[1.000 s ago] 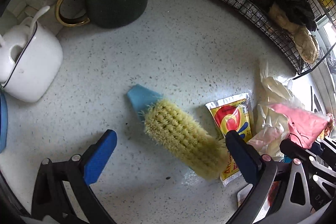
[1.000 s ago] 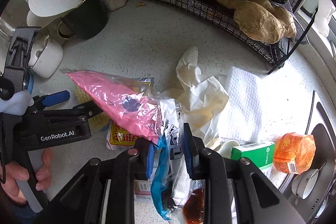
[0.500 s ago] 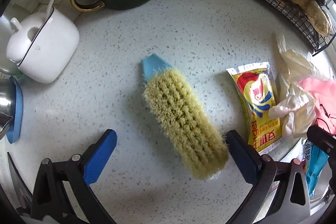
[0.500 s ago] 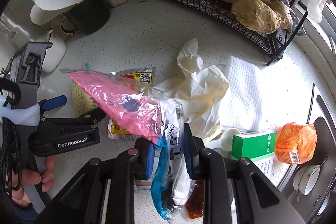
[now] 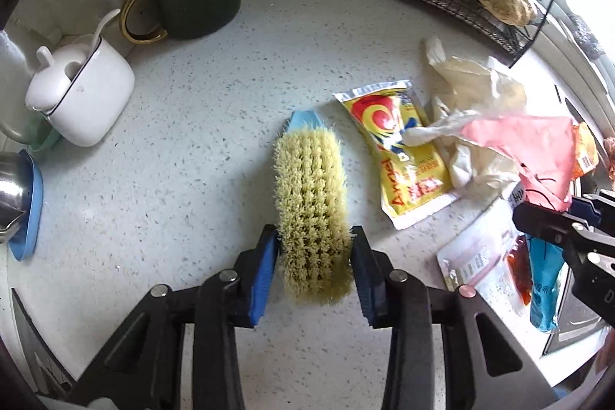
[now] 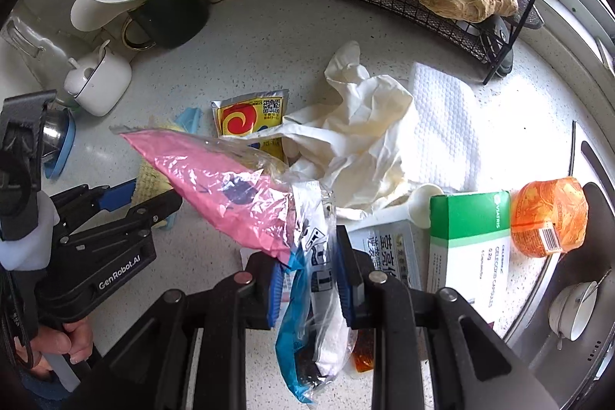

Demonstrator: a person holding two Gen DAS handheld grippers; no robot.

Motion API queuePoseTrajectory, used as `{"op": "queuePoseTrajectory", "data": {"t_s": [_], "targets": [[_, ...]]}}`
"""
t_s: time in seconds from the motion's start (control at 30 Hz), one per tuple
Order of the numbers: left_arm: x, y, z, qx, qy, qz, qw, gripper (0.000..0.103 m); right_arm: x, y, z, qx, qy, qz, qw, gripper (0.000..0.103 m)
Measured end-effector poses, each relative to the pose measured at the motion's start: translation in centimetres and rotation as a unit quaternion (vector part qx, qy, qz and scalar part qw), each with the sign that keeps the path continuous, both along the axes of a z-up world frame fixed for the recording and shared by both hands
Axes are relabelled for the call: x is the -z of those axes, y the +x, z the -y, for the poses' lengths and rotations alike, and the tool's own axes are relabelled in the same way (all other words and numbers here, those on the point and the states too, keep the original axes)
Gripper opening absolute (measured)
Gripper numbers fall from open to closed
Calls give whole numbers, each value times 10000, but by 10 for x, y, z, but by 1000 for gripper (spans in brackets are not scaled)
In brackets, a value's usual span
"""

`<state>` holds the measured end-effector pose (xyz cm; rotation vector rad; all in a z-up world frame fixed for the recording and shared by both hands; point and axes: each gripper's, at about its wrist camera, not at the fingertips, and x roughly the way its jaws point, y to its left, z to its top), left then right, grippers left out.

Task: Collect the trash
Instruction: 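Grasp the yellow scrub brush with the left gripper while the right holds the bag, then carry the bag and brush down over the red bucket with both grippers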

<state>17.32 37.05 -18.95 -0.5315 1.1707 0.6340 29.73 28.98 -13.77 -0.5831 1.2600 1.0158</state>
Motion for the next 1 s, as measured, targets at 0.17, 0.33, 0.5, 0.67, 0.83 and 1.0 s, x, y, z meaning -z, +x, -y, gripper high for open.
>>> {"op": "queuePoseTrajectory", "data": {"t_s": [0.17, 0.33, 0.5, 0.67, 0.83, 1.0], "targets": [[-25, -12, 39, 288, 100, 153, 9994, 33, 0, 3, 32, 119, 98, -82, 9998, 22], [-53, -14, 75, 550, 201, 302, 9978, 33, -4, 1, 74, 289, 222, -140, 9992, 22], [-72, -5, 117, 917, 316, 398, 9945, 33, -12, 4, 126, 521, 462, -129, 9975, 22], [-81, 6, 175, 1258, 444, 540, 9896, 33, -36, -10, 189, 823, 613, -61, 9947, 22], [-86, 7, 240, 1580, 381, 683, 9843, 33, -40, -20, 255, 1143, 703, 30, 9909, 22], [-83, 3, 313, 1988, 346, 802, 9761, 33, -38, -33, 320, 1467, 656, 102, 9869, 22]]}}
